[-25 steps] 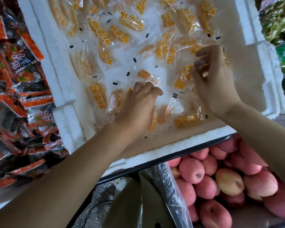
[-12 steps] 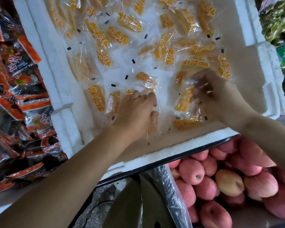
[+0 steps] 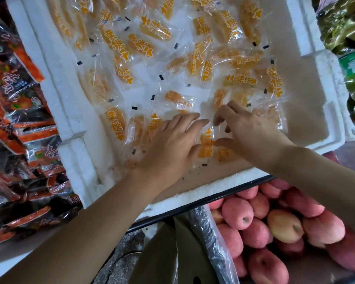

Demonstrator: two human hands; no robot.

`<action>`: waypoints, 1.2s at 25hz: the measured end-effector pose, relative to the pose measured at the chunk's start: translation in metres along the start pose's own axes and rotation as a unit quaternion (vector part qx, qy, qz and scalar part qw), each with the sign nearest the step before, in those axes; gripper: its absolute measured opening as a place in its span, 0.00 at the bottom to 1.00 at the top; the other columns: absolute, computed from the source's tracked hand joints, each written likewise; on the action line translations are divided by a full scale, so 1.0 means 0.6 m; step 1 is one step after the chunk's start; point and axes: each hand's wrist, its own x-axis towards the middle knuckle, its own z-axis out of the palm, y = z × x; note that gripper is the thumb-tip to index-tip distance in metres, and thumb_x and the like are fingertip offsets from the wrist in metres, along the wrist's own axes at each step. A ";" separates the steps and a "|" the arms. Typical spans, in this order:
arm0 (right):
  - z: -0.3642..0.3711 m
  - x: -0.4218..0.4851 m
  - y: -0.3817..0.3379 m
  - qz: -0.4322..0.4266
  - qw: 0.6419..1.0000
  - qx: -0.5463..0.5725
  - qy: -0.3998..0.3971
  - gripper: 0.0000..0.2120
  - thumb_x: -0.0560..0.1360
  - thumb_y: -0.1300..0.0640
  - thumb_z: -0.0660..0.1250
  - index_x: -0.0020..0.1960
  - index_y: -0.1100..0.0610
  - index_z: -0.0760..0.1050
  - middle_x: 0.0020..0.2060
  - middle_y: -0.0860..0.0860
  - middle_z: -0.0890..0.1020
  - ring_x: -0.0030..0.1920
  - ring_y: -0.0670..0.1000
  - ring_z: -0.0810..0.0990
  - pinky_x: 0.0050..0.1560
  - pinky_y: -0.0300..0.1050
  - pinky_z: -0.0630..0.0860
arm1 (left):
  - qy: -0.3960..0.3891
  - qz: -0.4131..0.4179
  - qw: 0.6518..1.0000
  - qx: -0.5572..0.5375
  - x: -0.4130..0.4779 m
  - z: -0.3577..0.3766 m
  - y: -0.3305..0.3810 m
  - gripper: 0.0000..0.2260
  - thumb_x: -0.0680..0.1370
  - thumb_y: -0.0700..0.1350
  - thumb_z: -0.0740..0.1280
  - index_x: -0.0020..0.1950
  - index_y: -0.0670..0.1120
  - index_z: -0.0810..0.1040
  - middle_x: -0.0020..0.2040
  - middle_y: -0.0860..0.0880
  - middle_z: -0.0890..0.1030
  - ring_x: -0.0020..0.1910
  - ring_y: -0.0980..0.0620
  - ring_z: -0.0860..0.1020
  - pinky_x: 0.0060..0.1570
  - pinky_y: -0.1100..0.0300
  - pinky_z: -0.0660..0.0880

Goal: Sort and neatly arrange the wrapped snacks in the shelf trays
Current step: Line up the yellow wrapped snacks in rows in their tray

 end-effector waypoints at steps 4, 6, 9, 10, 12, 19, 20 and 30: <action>-0.003 -0.007 0.018 0.029 0.997 0.065 -0.036 0.24 0.70 0.57 0.73 0.61 0.52 0.66 0.56 0.49 0.71 0.47 0.51 0.80 0.50 0.52 0.76 | -0.014 -0.014 1.000 -0.008 0.007 0.010 0.022 0.30 0.72 0.52 0.73 0.70 0.45 0.69 0.64 0.47 0.76 0.64 0.47 0.73 0.62 0.58 0.61; -0.001 -0.004 0.018 0.020 0.989 0.135 -0.060 0.23 0.71 0.61 0.72 0.62 0.51 0.66 0.57 0.47 0.74 0.48 0.46 0.80 0.52 0.48 0.77 | -0.011 -0.036 0.999 -0.014 0.015 0.010 0.025 0.30 0.71 0.49 0.73 0.71 0.44 0.68 0.67 0.46 0.73 0.66 0.45 0.70 0.64 0.53 0.64; 0.009 -0.003 0.020 0.004 0.990 0.107 -0.086 0.23 0.73 0.60 0.70 0.63 0.47 0.67 0.56 0.45 0.76 0.53 0.45 0.78 0.56 0.51 0.75 | -0.012 -0.032 0.999 0.029 0.020 0.012 0.018 0.22 0.69 0.47 0.75 0.61 0.43 0.76 0.58 0.45 0.78 0.59 0.43 0.75 0.55 0.51 0.69; 0.011 -0.002 0.022 -0.001 0.993 0.074 -0.090 0.21 0.73 0.59 0.69 0.63 0.47 0.67 0.57 0.45 0.76 0.54 0.47 0.77 0.57 0.54 0.74 | -0.014 -0.032 0.999 0.042 0.020 0.012 0.013 0.21 0.69 0.48 0.75 0.60 0.43 0.77 0.55 0.46 0.78 0.55 0.43 0.77 0.52 0.51 0.70; 0.010 0.000 0.020 -0.009 0.993 -0.018 -0.117 0.17 0.74 0.55 0.67 0.61 0.49 0.69 0.57 0.48 0.77 0.58 0.51 0.75 0.61 0.56 0.71 | -0.019 -0.030 0.998 0.041 0.018 0.006 0.005 0.23 0.72 0.53 0.72 0.62 0.42 0.76 0.54 0.45 0.78 0.55 0.44 0.76 0.53 0.51 0.71; -0.005 0.021 0.001 -0.062 0.955 -0.232 -0.173 0.13 0.75 0.62 0.61 0.59 0.55 0.72 0.51 0.51 0.79 0.52 0.53 0.79 0.49 0.47 0.77 | -0.095 -0.043 0.994 -0.016 0.005 -0.012 -0.024 0.35 0.69 0.57 0.72 0.72 0.47 0.67 0.65 0.49 0.70 0.65 0.49 0.68 0.65 0.53 0.63; -0.007 0.022 -0.001 -0.062 0.954 -0.240 -0.166 0.13 0.75 0.61 0.61 0.59 0.56 0.72 0.50 0.51 0.80 0.50 0.53 0.79 0.47 0.46 0.77 | -0.096 -0.047 0.994 -0.008 0.007 -0.013 -0.025 0.35 0.68 0.59 0.72 0.72 0.47 0.67 0.65 0.49 0.70 0.65 0.49 0.68 0.64 0.53 0.64; -0.001 0.013 0.013 0.068 0.997 0.042 0.012 0.14 0.76 0.48 0.63 0.56 0.54 0.64 0.45 0.53 0.80 0.45 0.58 0.79 0.45 0.51 0.75 | -0.015 -0.060 0.997 0.036 0.023 0.016 -0.012 0.33 0.61 0.60 0.75 0.62 0.45 0.77 0.50 0.43 0.77 0.49 0.42 0.77 0.49 0.50 0.72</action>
